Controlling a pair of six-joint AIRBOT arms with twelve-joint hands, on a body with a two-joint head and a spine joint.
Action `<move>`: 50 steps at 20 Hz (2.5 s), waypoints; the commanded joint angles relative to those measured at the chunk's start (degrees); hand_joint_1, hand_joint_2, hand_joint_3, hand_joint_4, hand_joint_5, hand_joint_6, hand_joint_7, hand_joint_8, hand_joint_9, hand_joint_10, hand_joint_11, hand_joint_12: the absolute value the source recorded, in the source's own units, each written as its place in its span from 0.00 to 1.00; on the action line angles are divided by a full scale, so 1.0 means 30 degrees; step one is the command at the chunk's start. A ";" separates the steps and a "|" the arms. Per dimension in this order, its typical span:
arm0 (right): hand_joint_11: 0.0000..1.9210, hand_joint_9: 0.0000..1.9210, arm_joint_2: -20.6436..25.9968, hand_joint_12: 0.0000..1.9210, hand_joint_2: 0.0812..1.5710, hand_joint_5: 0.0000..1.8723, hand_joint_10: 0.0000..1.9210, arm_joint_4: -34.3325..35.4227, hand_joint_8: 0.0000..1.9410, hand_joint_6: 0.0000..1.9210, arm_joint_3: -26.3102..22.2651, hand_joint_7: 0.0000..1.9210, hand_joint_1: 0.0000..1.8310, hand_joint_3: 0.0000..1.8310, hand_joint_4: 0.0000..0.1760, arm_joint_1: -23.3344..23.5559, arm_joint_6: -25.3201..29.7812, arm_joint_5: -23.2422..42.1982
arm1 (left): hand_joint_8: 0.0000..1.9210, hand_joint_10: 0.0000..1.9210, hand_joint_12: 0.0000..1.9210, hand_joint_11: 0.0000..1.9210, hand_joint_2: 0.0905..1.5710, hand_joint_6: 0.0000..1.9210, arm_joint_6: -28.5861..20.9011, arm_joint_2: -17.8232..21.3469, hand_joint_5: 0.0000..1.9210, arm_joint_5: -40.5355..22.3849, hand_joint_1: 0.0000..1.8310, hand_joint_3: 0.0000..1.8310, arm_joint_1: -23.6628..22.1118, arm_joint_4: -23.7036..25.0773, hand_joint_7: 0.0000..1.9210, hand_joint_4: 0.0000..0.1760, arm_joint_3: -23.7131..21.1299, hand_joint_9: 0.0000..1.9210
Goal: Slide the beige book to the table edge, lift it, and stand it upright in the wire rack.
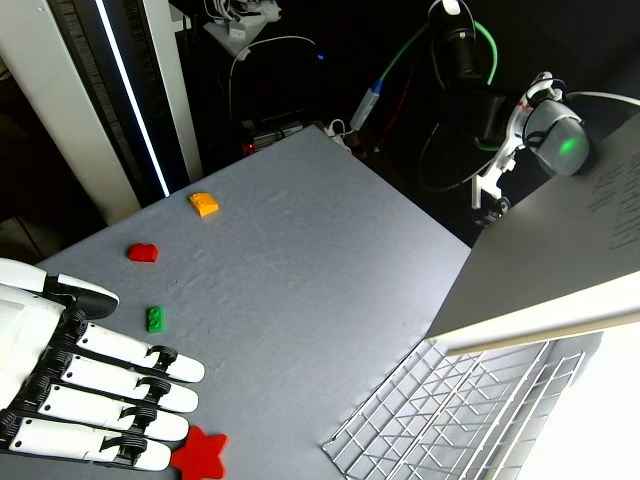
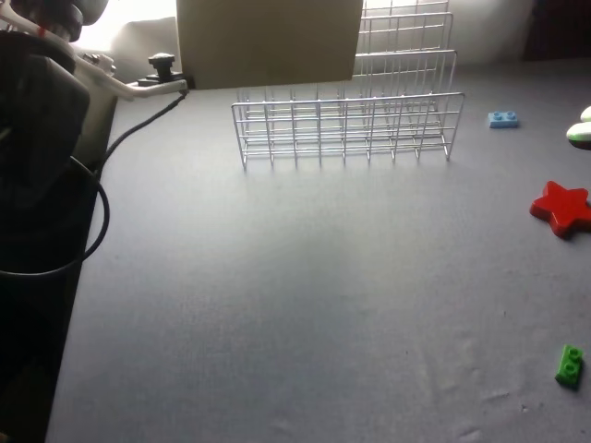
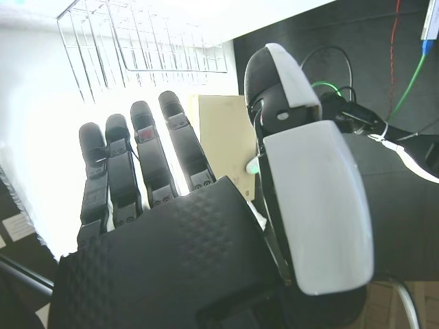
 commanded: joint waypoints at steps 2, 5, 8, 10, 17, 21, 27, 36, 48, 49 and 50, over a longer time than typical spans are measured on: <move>0.00 0.09 0.0166 0.27 0.77 0.09 0.00 0.0829 0.00 0.00 0.0069 0.09 0.07 0.00 0.00 0.0143 0.0093 0.1416 | 0.68 0.74 0.93 0.37 0.71 0.48 -0.0444 -0.0088 0.47 -0.2648 0.68 0.00 0.0012 -0.0058 0.50 0.00 0.0432 0.49; 0.00 0.09 0.0164 0.27 0.77 0.10 0.00 0.0829 0.00 0.00 0.0069 0.10 0.08 0.00 0.00 0.0145 0.0093 0.1422 | 0.68 0.75 0.93 0.37 0.71 0.49 -0.0545 -0.0491 0.47 -0.2836 0.68 0.00 0.0089 0.0131 0.50 0.00 0.1081 0.49; 0.00 0.08 0.0162 0.25 0.78 0.09 0.00 0.0829 0.00 0.00 0.0069 0.08 0.04 0.00 0.00 0.0147 0.0095 0.1451 | 0.68 0.74 0.93 0.37 0.71 0.49 -0.0877 -0.1085 0.47 -0.2941 0.68 0.00 0.0028 0.0377 0.50 0.00 0.2078 0.49; 0.00 0.09 0.0162 0.27 0.77 0.10 0.00 0.0829 0.00 0.01 0.0068 0.09 0.08 0.00 0.00 0.0150 0.0095 0.1483 | 0.67 0.73 0.92 0.37 0.71 0.48 -0.1049 -0.1417 0.47 -0.2941 0.68 0.00 -0.0016 0.0561 0.51 0.00 0.2628 0.49; 0.00 0.08 0.0158 0.25 0.77 0.10 0.00 0.0829 0.00 0.00 0.0066 0.08 0.09 0.00 0.00 0.0166 0.0119 0.1535 | 0.68 0.73 0.92 0.37 0.71 0.49 -0.1110 -0.1958 0.46 -0.3273 0.68 0.00 0.0228 0.0637 0.50 0.00 0.3301 0.49; 0.00 0.08 0.0156 0.25 0.77 0.10 0.00 0.0829 0.00 0.00 0.0066 0.08 0.08 0.00 0.00 0.0177 0.0131 0.1548 | 0.67 0.73 0.91 0.37 0.71 0.49 -0.1347 -0.2386 0.46 -0.3414 0.68 0.00 0.0369 0.0637 0.50 0.00 0.3721 0.49; 0.00 0.08 0.0154 0.24 0.77 0.10 0.00 0.0829 0.00 0.00 0.0066 0.08 0.07 0.00 0.00 0.0185 0.0139 0.1600 | 0.67 0.74 0.91 0.37 0.71 0.50 -0.1891 -0.3354 0.46 -0.3544 0.68 0.00 0.0453 0.0954 0.50 0.00 0.4702 0.49; 0.00 0.08 0.0152 0.24 0.77 0.10 0.00 0.0827 0.00 0.00 0.0069 0.08 0.06 0.00 0.00 0.0194 0.0137 0.1682 | 0.68 0.73 0.92 0.37 0.72 0.49 -0.2033 -0.4210 0.46 -0.3643 0.68 0.00 0.0633 0.1197 0.50 0.00 0.5993 0.49; 0.00 0.09 0.0001 0.26 0.77 0.10 0.00 0.0827 0.00 0.00 0.0066 0.09 0.05 0.00 0.00 0.0332 0.0055 0.1764 | 0.67 0.73 0.92 0.37 0.71 0.49 -0.3240 -0.5438 0.47 -0.3752 0.68 0.00 0.0727 0.1428 0.51 0.00 0.7678 0.49; 0.00 0.09 0.0000 0.25 0.78 0.09 0.00 0.0827 0.00 0.00 0.0066 0.09 0.04 0.00 0.00 0.0334 0.0058 0.1762 | 0.66 0.72 0.91 0.38 0.71 0.49 -0.3282 -0.5505 0.46 -0.3754 0.68 0.00 0.0748 0.1426 0.51 0.00 0.7766 0.50; 0.00 0.09 0.0000 0.25 0.77 0.09 0.00 0.0827 0.00 0.00 0.0068 0.09 0.04 0.00 0.00 0.0334 0.0055 0.1758 | 0.67 0.73 0.92 0.38 0.71 0.50 -0.3326 -0.5579 0.46 -0.3771 0.68 0.00 0.0776 0.1422 0.51 0.00 0.7850 0.50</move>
